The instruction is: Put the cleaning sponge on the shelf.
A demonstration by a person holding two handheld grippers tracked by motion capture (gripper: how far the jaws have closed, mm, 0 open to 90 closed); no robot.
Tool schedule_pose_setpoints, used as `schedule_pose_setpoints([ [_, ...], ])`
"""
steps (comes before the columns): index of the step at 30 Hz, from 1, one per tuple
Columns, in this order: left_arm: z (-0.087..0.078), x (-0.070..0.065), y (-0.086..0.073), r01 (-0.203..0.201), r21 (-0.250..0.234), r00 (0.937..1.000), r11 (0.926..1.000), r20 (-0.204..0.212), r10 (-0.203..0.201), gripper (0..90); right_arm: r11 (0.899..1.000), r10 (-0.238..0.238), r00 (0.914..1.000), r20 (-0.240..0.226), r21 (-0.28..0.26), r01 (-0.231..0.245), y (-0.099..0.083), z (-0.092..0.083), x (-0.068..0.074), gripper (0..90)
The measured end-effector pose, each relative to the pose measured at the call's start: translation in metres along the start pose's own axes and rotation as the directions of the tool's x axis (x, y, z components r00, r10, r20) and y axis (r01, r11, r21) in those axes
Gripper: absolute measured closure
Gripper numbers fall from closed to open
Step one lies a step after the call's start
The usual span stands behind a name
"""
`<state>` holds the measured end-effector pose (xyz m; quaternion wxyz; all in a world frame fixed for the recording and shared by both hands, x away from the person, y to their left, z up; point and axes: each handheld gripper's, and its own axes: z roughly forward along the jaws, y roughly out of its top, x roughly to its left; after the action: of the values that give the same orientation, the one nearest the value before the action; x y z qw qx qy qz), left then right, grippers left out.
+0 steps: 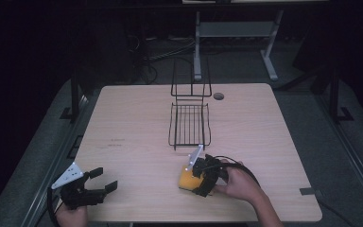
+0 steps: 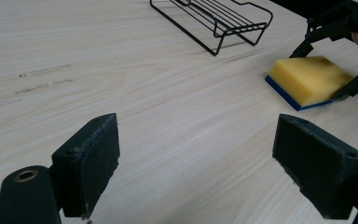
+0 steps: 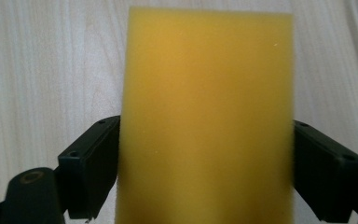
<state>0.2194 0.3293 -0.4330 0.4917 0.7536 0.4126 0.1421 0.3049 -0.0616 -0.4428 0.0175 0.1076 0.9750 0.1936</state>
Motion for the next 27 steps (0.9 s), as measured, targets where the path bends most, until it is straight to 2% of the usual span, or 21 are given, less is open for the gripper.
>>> schedule_pose_setpoints([
  [5, -0.0001, 0.0001, -0.0004, 0.003, -0.004, 1.0, 1.0, 0.0, -0.003, 14.0, 1.0, 0.001, 0.9999, 0.014, -0.003, -0.001, -0.0012, -0.0002, -0.0003, 16.0],
  [8, -0.0003, -0.0001, -0.0002, 0.005, -0.006, 1.0, 1.0, 0.001, -0.005, 14.0, 1.0, 0.011, 0.9999, 0.013, -0.003, -0.011, -0.0013, -0.0002, -0.0011, 15.9],
  [10, 0.0001, 0.0, 0.0, 0.003, -0.004, 1.0, 1.0, 0.002, -0.003, 14.1, 1.0, -0.001, 0.9999, 0.011, -0.001, 0.001, -0.0015, 0.0013, 0.0002, 16.2],
  [15, -0.0001, -0.0001, -0.0002, 0.002, -0.003, 1.0, 1.0, 0.001, -0.002, 14.0, 1.0, 0.006, 1.0, 0.007, 0.001, -0.006, -0.003, 0.0026, 0.0, 16.6],
  [20, 0.0006, -0.0005, 0.0001, -0.001, 0.002, 1.0, 1.0, 0.001, 0.001, 14.0, 1.0, -0.006, 1.0, 0.006, 0.005, 0.006, -0.004, 0.0037, 0.0012, 21.2],
  [27, -0.0007, 0.0004, -0.0003, 0.005, -0.005, 1.0, 1.0, -0.002, -0.005, 14.0, 1.0, -0.007, 1.0, 0.003, 0.005, 0.007, -0.0044, 0.0032, 0.0005, 21.4],
])
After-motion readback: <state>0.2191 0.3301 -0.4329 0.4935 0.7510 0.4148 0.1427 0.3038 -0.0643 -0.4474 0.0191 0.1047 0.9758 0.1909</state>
